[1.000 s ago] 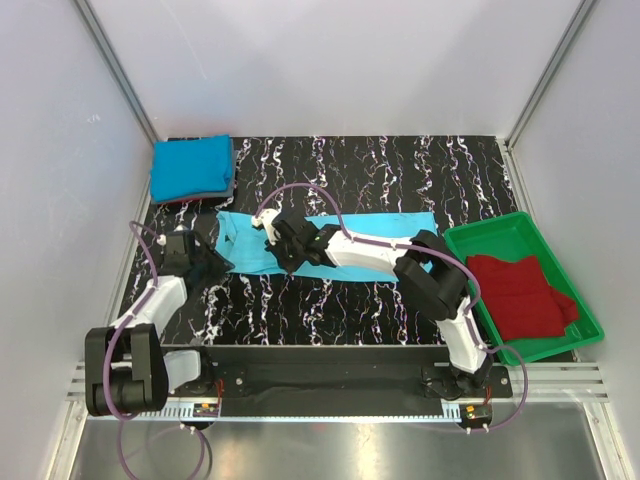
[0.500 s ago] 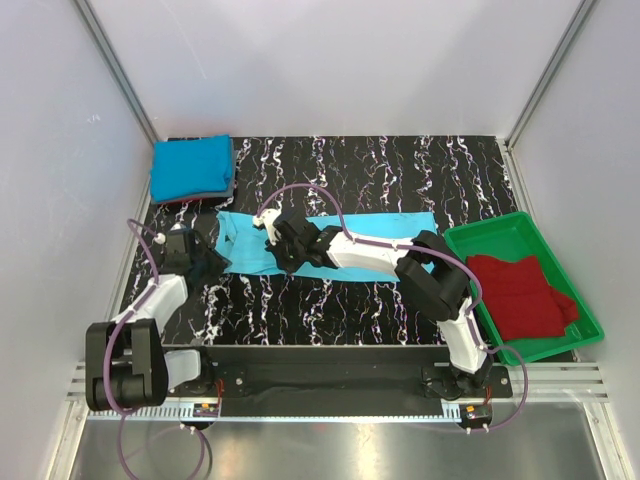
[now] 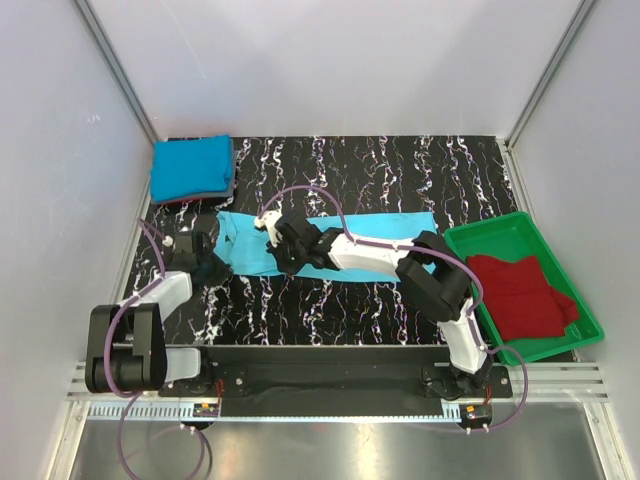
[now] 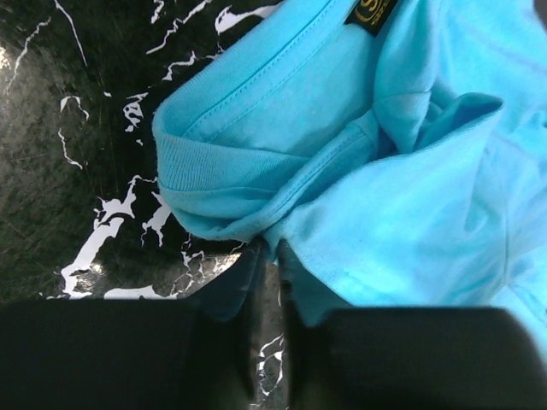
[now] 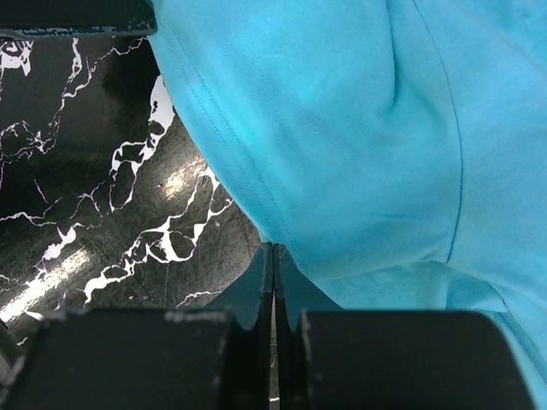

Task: Fold and stack the t-shirts
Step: Fold the tshirt

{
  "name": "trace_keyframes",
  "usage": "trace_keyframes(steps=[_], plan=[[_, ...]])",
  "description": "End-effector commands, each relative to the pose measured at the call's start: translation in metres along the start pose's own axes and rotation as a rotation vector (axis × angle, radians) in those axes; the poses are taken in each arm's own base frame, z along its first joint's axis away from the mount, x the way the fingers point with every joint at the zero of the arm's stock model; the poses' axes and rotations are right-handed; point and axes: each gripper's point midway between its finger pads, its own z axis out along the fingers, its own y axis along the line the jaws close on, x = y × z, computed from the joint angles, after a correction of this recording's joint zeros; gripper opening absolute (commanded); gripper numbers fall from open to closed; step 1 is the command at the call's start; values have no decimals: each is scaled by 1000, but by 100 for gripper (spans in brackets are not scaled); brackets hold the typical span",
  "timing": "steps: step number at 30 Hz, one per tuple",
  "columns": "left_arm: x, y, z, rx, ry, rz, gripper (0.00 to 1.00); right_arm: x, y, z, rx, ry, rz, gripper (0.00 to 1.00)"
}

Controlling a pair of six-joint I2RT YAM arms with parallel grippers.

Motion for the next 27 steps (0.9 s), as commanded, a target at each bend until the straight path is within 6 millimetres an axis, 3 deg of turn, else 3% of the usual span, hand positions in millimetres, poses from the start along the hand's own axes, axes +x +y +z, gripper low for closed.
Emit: trace_keyframes(steps=[1,4,12,27], plan=[[-12,-11,1,29,-51,14,9,-31,16,-22,-37,-97,-14,0],[-14,-11,-4,9,-63,24,0,-31,15,-23,-31,-100,-13,0],[-18,-6,-13,-66,-58,49,0,-33,18,-28,-40,-109,-5,0],[-15,-22,-37,-74,-111,64,0,-32,24,-37,-66,-114,17,0]])
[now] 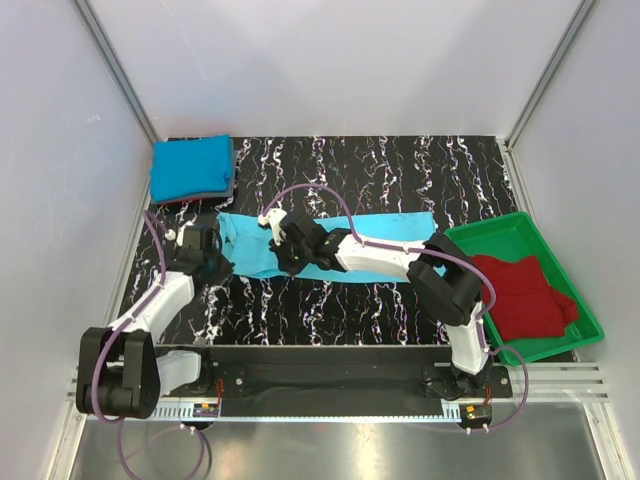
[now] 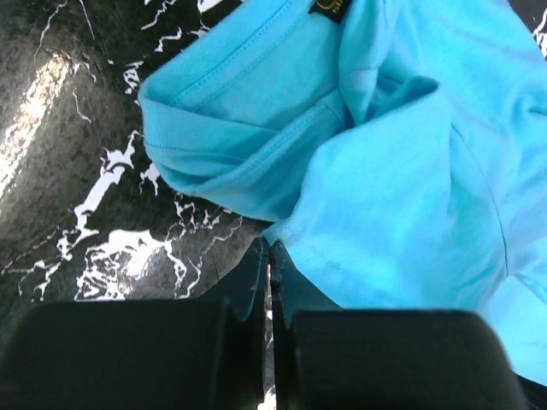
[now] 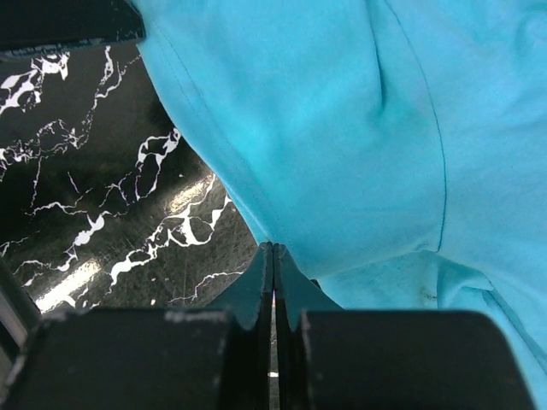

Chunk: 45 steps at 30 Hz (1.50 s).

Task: Fold and stack the t-shirts
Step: Fold the tshirt

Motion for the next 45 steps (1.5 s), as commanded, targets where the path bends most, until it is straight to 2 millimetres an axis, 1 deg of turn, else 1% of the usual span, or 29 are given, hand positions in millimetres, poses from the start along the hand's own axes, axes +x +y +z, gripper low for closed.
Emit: trace_keyframes(steps=[1,4,6,9,12,17,18,20,21,22,24,25,27,28,29,30,31,33,34,35,36,37,38,39,40,41,43,44,45], plan=[[-16,-6,-9,-15,-65,-10,0,-26,19,-17,-55,-76,0,0],[-13,-6,-9,-19,-57,-8,0,-21,20,-16,-55,-68,5,0],[-15,-9,-13,-8,-70,-17,0,-21,18,-17,-53,-71,8,0],[-21,-19,-21,28,-99,-18,0,-18,18,-19,-48,-70,8,0],[-23,-23,-27,29,-103,-20,1,-19,16,-20,-42,-79,2,0],[-13,-19,-20,-14,-78,-10,0,-19,16,-20,-44,-80,2,0],[-14,-19,-20,-17,-78,-6,0,-20,15,-20,-42,-85,2,0],[-23,-24,-19,-25,-96,15,0,-24,15,-21,-38,-93,-1,0],[-28,-27,-19,-24,-103,27,0,-27,12,-22,-24,-103,-2,0],[-37,-38,-19,-14,-111,37,0,-30,11,-22,-15,-110,-1,0],[-46,-48,-18,-4,-114,75,0,-36,5,-23,-3,-122,8,0],[-53,-57,-15,-2,-115,90,0,-38,1,-22,3,-124,17,0],[-59,-66,-12,6,-108,107,0,-41,-5,-22,2,-128,48,0],[-62,-72,-6,3,-95,118,0,-43,-16,-22,14,-132,70,0],[-63,-74,-2,0,-87,123,0,-48,-27,-24,21,-139,102,0],[-65,-77,0,-2,-85,124,0,-48,-27,-23,17,-137,105,0],[-67,-83,5,2,-75,126,1,-49,-37,-23,27,-139,121,0],[-69,-90,10,7,-67,125,1,-54,-43,-23,18,-145,130,0],[-73,-97,15,13,-64,128,1,-54,-46,-22,16,-146,134,0],[-75,-101,18,18,-59,141,2,-54,-54,-20,20,-144,145,0],[-77,-105,20,20,-50,150,4,-59,-56,-20,6,-150,151,0],[-80,-113,26,30,-41,153,6,-57,-62,-16,9,-141,163,1],[-81,-116,29,33,-33,159,12,-57,-70,-15,16,-137,178,1],[-84,-123,31,43,-30,161,17,-60,-74,-16,15,-141,187,2],[-80,-120,41,22,-6,171,22,-58,-78,-13,20,-134,198,4],[-80,-120,44,11,3,177,25,-58,-85,-14,32,-136,209,9],[-86,-121,49,-8,-7,196,30,-61,-90,-16,41,-140,223,10],[-89,-121,48,-17,-17,204,37,-60,-92,-18,55,-134,227,15],[-94,-118,47,-40,-32,214,41,-59,-94,-19,68,-131,229,20]])
